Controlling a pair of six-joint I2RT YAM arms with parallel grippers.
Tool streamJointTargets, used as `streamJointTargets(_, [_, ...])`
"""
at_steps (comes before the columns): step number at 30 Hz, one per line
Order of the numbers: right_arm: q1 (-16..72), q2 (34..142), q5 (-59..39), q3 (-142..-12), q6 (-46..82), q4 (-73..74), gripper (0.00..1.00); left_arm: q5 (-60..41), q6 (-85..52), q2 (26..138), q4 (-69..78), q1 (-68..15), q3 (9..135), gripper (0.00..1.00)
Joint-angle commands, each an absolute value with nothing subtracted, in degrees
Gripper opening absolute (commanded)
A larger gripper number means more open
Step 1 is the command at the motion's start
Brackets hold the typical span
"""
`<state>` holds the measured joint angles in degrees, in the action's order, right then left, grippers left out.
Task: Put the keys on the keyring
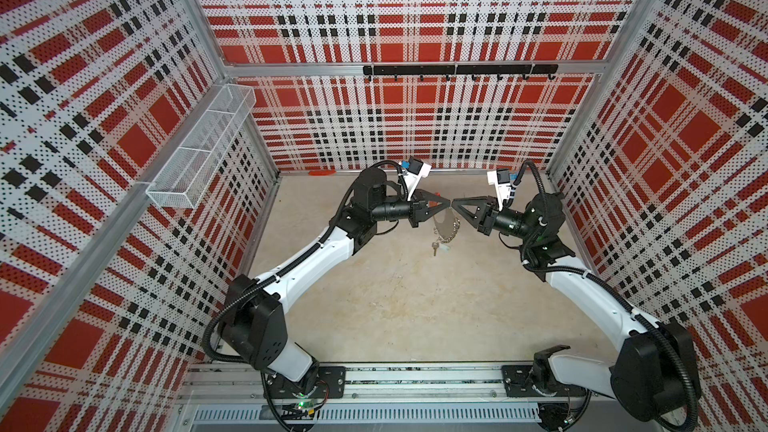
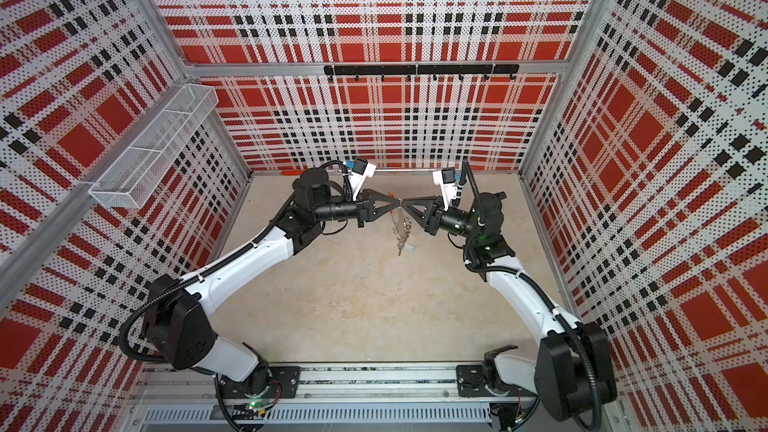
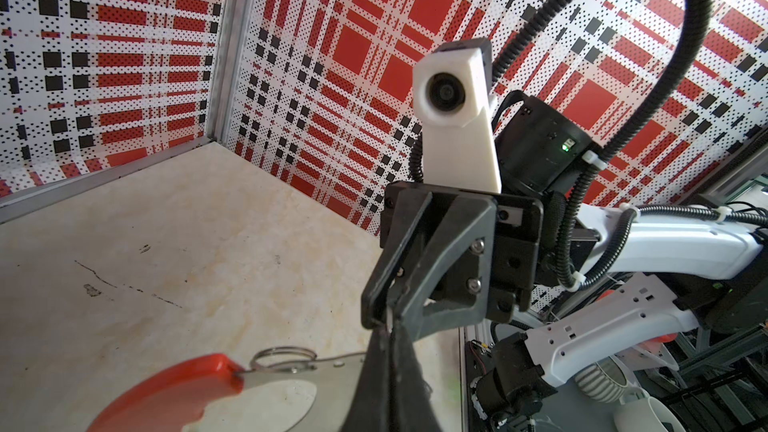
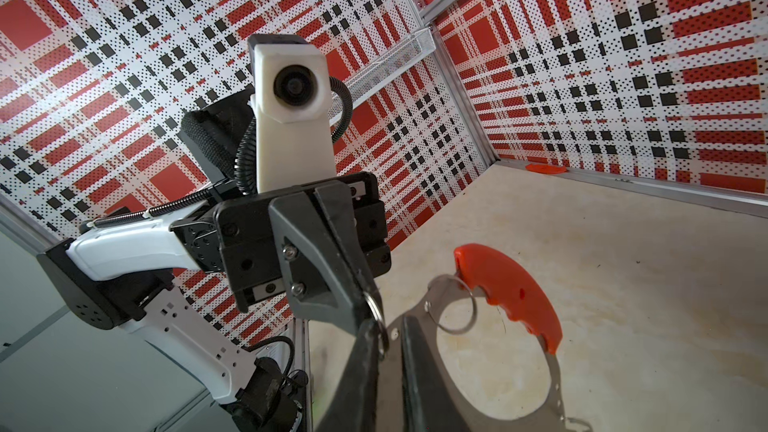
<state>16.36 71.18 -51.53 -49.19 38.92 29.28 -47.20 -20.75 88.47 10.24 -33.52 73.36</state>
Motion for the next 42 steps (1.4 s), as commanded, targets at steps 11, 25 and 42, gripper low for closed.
streamJointTargets(11, [18.44,71.98,-51.18,-49.04,40.81,34.09,0.00,-48.60,-24.51,88.12,16.88,-33.77,73.75,0.03])
streamJointTargets(25, [21.01,77.65,-35.70,-40.98,61.24,73.53,0.00,-24.28,-42.05,76.35,53.23,-30.59,46.86,0.32])
streamJointTargets(42, [25.27,85.50,-36.94,-43.11,68.57,86.11,0.00,-31.79,-44.69,84.59,60.68,-34.37,50.63,0.27])
